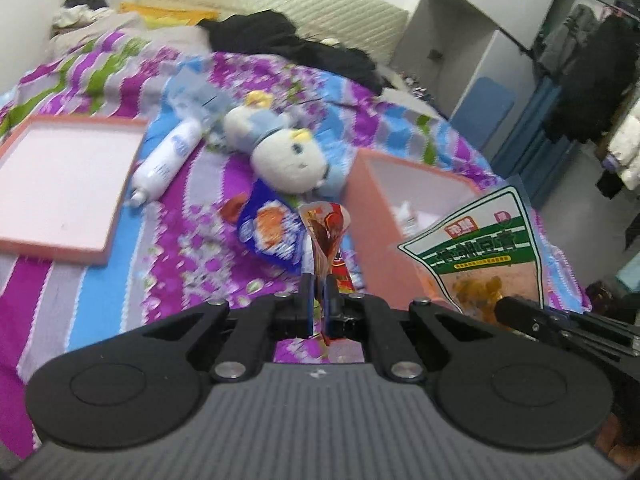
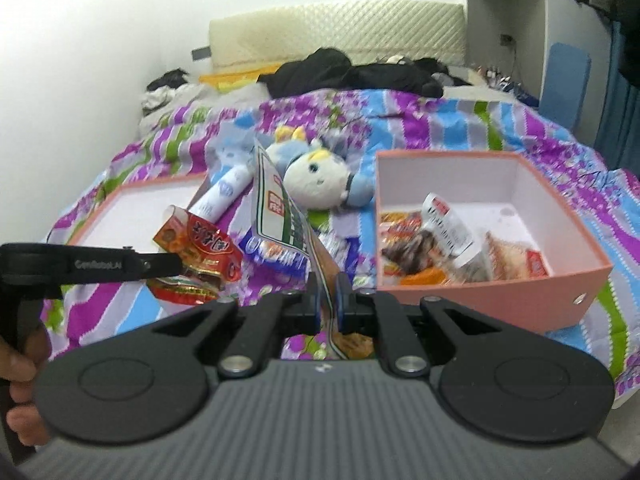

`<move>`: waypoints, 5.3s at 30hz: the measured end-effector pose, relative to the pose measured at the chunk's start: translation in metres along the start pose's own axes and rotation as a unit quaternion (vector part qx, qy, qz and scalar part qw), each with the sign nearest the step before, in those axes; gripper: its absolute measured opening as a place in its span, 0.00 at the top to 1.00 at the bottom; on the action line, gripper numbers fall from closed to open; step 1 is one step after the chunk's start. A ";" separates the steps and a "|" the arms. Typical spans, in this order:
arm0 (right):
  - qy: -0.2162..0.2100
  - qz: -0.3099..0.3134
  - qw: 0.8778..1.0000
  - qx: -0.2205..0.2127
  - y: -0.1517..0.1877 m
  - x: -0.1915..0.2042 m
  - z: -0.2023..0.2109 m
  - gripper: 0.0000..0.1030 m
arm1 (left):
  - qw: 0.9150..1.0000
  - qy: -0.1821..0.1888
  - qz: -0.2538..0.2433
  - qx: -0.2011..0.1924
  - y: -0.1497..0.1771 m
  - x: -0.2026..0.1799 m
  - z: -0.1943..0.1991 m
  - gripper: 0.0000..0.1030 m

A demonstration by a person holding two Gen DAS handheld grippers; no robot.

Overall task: Organize snacks
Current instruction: 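Carry the red packet with the left tool while the right tool carries the green bag toward the pink box, then open the left tool over the pink box while the right tool releases the green bag inside, then withdraw both tools from the pink box toward the blue bag and red wrapper, then grasp the blue printed bag with the right tool while the left tool lowers onto the red wrapper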

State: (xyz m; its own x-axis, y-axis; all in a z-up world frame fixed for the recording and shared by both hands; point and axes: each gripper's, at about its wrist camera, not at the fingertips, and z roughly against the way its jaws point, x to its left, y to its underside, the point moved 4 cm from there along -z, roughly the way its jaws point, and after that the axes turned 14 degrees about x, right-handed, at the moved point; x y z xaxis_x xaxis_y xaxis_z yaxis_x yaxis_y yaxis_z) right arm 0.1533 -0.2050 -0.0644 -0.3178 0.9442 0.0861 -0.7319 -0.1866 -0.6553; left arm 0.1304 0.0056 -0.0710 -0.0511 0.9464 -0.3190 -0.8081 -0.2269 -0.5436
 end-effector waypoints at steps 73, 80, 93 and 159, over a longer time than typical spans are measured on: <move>0.069 -0.162 0.983 0.046 -0.102 -0.184 -0.103 0.18 | 0.986 0.023 -0.134 0.092 -0.177 -0.142 -0.170 0.37; 0.059 -0.139 0.987 0.048 -0.107 -0.134 -0.063 0.17 | 0.990 0.014 -0.126 0.058 -0.163 -0.118 -0.111 0.25; 0.013 0.004 0.993 0.120 -0.112 0.008 0.015 0.17 | 0.997 -0.024 -0.053 0.057 -0.125 -0.031 -0.066 0.24; 0.129 0.274 0.952 0.039 -0.011 0.095 -0.285 0.58 | 0.993 0.047 0.043 0.104 -0.156 0.177 -0.250 0.26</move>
State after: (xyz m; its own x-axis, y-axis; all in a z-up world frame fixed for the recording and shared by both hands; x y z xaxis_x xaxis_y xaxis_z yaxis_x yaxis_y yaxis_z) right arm 0.3026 -0.0357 -0.2625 -0.5138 0.7320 -0.4473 -0.5446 -0.6812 -0.4892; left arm 0.3941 0.1515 -0.2363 -0.0775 0.8977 -0.4338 -0.9075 -0.2437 -0.3423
